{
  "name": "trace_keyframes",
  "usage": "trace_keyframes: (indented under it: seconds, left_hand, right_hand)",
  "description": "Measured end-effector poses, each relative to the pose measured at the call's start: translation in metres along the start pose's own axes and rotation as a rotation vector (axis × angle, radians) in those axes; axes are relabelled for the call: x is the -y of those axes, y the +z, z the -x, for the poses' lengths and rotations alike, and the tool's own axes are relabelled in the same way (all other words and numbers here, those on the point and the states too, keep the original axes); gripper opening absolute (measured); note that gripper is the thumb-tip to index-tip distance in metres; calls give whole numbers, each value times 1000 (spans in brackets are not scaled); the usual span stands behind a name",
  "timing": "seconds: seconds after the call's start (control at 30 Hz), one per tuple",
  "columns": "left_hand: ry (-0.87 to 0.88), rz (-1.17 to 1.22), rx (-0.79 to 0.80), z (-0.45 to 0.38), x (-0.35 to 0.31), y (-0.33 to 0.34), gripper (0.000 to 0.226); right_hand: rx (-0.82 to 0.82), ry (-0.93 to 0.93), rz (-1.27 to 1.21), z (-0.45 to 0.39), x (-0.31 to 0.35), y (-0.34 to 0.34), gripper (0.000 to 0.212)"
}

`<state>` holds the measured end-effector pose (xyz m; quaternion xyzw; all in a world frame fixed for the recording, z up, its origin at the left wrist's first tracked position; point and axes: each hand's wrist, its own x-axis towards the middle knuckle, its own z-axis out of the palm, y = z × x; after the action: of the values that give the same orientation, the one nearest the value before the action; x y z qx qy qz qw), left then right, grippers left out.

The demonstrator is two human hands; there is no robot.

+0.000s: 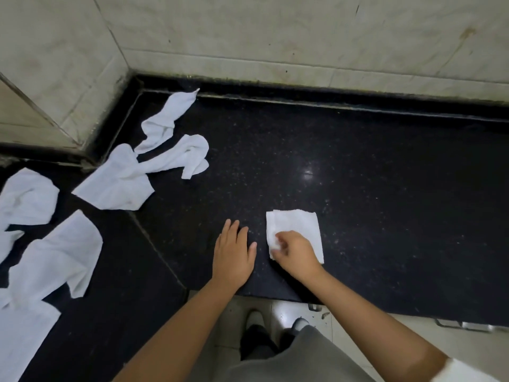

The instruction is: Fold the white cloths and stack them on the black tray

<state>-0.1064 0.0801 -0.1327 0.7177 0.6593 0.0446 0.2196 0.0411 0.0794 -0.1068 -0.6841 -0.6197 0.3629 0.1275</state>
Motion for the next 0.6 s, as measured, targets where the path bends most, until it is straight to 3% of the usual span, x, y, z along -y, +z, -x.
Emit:
trace_keyframes:
  seconds: [0.07,0.23,0.47,0.6]
  left_hand:
    - [22,7,19,-5,-1,-1,46]
    - [69,98,53,-21,-12,-5,43]
    - [-3,255,119,-64,-45,-13,41]
    - [67,251,156,-74,-53,-19,32]
  right_hand:
    - [59,13,-3,1,-4,-4,34]
    - [-252,46,-22,-12,-27,-51,26]
    - [70,16,267,-55,-36,-70,48]
    - [184,5,350,-63,-36,-77,42]
